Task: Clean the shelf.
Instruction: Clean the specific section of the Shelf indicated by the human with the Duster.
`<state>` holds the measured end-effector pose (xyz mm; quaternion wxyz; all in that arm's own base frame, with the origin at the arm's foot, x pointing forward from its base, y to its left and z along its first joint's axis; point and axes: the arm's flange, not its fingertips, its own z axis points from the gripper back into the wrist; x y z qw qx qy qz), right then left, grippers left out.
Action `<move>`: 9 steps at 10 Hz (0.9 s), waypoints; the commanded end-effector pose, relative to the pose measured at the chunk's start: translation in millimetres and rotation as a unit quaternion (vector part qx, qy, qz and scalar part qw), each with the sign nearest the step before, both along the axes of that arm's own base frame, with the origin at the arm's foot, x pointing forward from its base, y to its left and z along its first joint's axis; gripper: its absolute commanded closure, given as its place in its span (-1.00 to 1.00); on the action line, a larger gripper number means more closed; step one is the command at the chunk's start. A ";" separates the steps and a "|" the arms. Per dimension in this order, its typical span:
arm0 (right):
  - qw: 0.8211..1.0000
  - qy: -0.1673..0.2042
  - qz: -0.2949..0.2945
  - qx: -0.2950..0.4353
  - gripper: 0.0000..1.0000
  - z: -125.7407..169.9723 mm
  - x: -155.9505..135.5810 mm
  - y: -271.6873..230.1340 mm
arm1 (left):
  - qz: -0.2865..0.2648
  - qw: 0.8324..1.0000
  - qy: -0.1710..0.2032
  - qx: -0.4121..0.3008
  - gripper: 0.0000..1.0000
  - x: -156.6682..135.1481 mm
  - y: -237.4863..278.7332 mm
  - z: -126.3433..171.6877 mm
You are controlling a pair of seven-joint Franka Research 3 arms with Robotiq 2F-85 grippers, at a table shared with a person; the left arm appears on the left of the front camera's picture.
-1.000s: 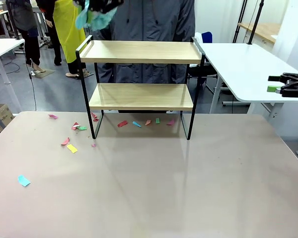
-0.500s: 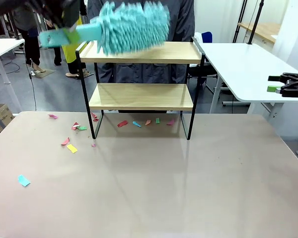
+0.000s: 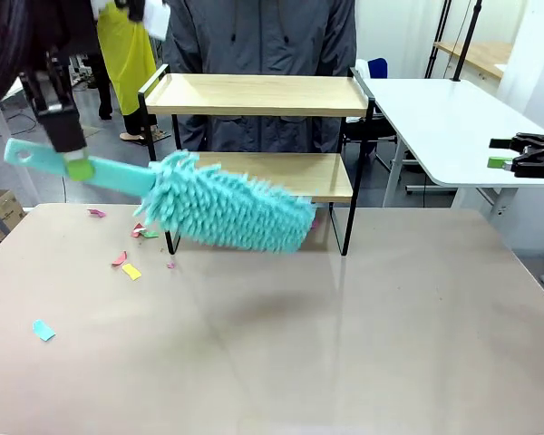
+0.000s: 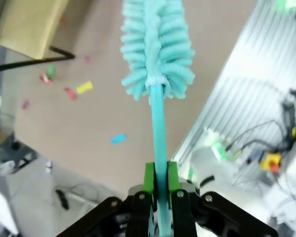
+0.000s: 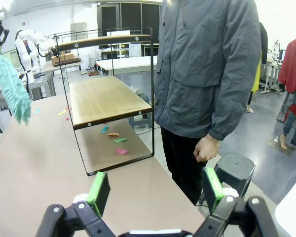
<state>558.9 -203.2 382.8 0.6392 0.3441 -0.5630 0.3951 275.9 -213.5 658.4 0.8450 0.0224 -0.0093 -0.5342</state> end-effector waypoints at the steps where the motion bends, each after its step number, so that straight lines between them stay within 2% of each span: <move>1: 1.000 -0.003 0.001 0.000 -1.00 3.1 1.1 2.3 | -0.052 0.996 0.041 0.063 0.74 19.1 4.5 -7.4; 2: 1.000 -0.003 0.001 0.000 -1.00 3.1 1.1 2.3 | -0.066 0.990 0.078 0.095 0.74 23.8 6.9 -22.7; 4: 1.000 -0.003 0.001 0.000 -1.00 3.1 1.1 2.3 | -0.054 0.984 0.112 0.128 0.74 30.3 18.7 -41.6; 5: 1.000 -0.003 0.001 0.000 -1.00 3.1 1.1 2.3 | -0.051 0.986 0.114 0.115 0.74 34.3 26.0 -47.8; 6: 1.000 -0.003 0.001 0.000 -1.00 3.1 1.1 2.3 | -0.033 0.989 0.098 0.103 0.74 37.6 26.5 -50.1; 7: 1.000 -0.003 0.001 0.000 -1.00 3.1 1.1 2.3 | -0.040 0.985 0.118 0.120 0.74 33.4 16.0 -55.5; 9: 1.000 -0.003 0.001 0.000 -1.00 3.1 1.1 2.3 | -0.040 0.985 0.118 0.120 0.74 33.4 16.0 -55.5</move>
